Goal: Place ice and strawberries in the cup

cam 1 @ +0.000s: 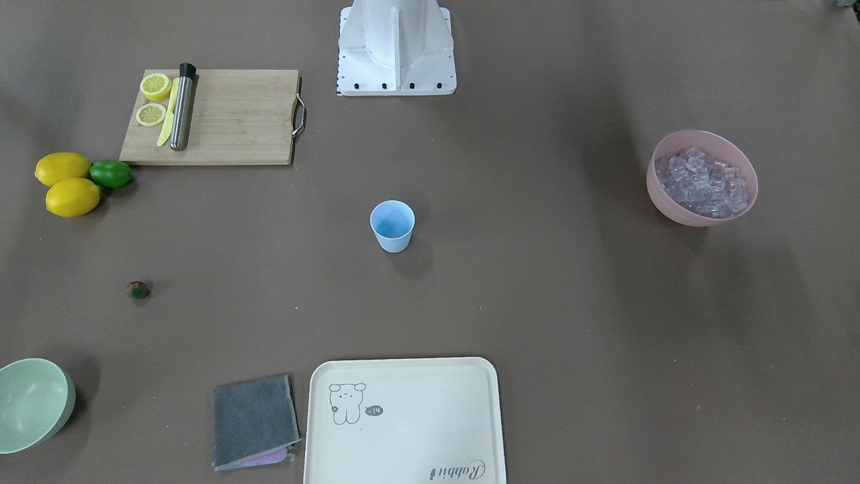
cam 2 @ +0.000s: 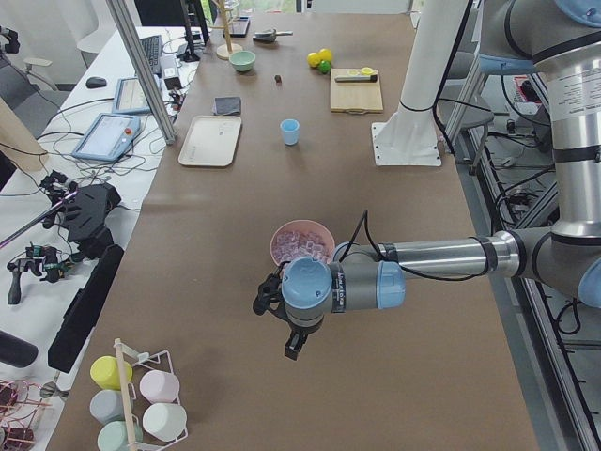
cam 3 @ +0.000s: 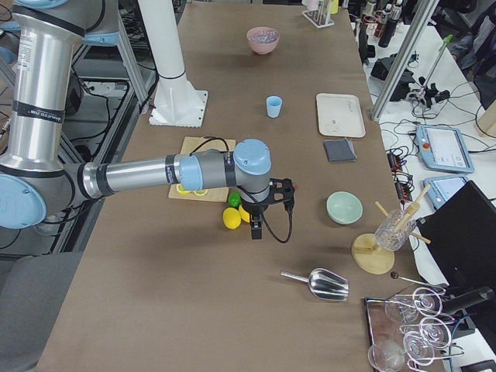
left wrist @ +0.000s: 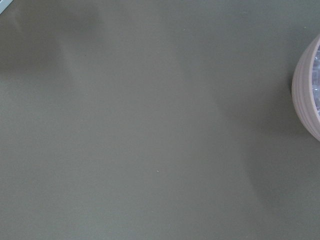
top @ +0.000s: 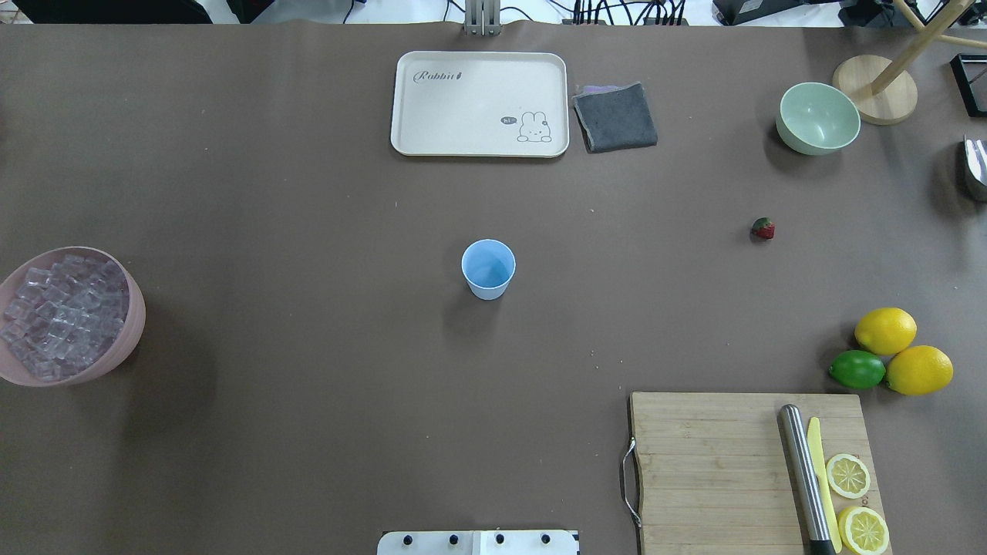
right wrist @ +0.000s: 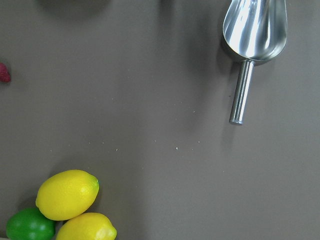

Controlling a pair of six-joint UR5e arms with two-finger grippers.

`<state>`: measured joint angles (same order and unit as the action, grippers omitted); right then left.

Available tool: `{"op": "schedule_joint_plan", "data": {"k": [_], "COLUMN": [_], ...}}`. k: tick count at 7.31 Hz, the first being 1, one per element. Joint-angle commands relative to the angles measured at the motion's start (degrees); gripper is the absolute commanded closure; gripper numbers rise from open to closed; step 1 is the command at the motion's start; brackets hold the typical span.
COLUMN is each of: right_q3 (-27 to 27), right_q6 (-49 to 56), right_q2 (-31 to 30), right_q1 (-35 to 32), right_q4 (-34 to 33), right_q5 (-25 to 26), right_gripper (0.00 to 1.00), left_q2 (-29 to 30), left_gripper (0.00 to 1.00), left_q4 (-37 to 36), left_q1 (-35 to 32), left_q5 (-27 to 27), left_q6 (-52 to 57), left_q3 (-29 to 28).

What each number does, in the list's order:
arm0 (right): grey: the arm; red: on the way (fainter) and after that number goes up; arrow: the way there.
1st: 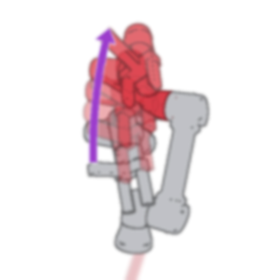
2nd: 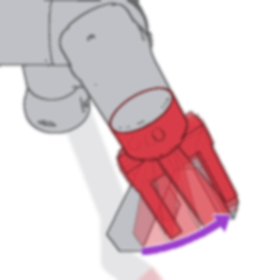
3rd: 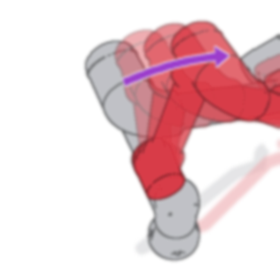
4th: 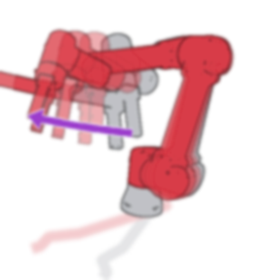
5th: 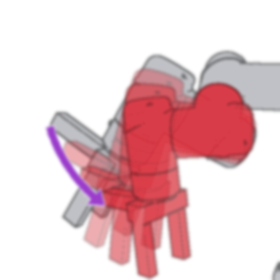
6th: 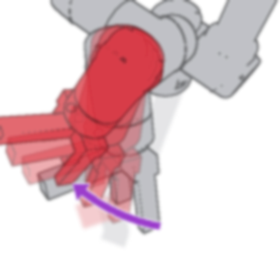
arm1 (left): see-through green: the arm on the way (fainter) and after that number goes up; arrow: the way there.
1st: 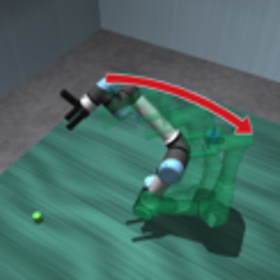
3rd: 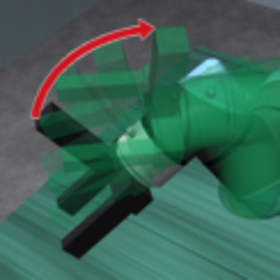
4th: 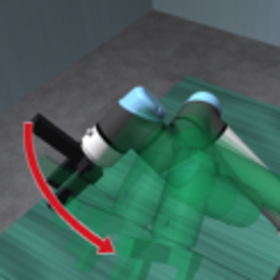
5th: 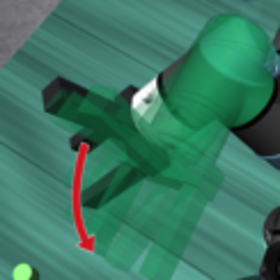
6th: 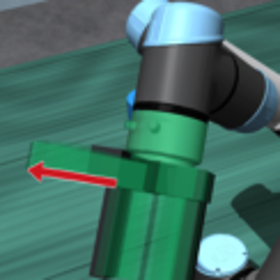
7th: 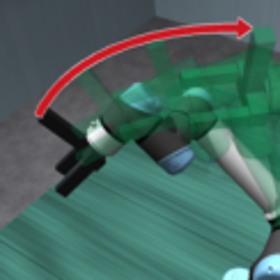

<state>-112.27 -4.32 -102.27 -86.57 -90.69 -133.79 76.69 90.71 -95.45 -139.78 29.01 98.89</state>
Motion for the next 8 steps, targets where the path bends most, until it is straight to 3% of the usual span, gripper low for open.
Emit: {"op": "schedule_joint_plan", "data": {"k": [1,4,5,7,8], "right_q3": [0.1,-0.1,-0.1,1.8,1.8], "right_q6": [-0.6,-0.5,-0.5,-1.1,-1.1], "right_q2": [0.3,0.2,0.2,0.1,0.3], "right_q1": [-1.1,-1.1,-1.1,-1.1,-1.1], "right_q4": [0.9,1.0,2.2,8.7,9.7], "right_q5": [-0.1,0.3,0.3,0.3,0.3], "right_gripper": [0.0,0.0,0.0,0.0,0.0], "left_q2": [1.0,2.4,3.2,4.5,5.2], "left_gripper": [0.02,0.02,0.02,0.02,0.02], "left_q4": [0.0,0.3,1.7,8.2,16.0], "left_q1": [0.0,-0.1,-0.1,-0.3,0.1], "left_q5": [0.3,-0.4,-3.4,-5.2,-5.5], "left_q6": [-0.4,-0.5,-0.5,-6.5,-9.1], "left_q3": [-0.1,0.4,0.4,0.8,0.4]}}
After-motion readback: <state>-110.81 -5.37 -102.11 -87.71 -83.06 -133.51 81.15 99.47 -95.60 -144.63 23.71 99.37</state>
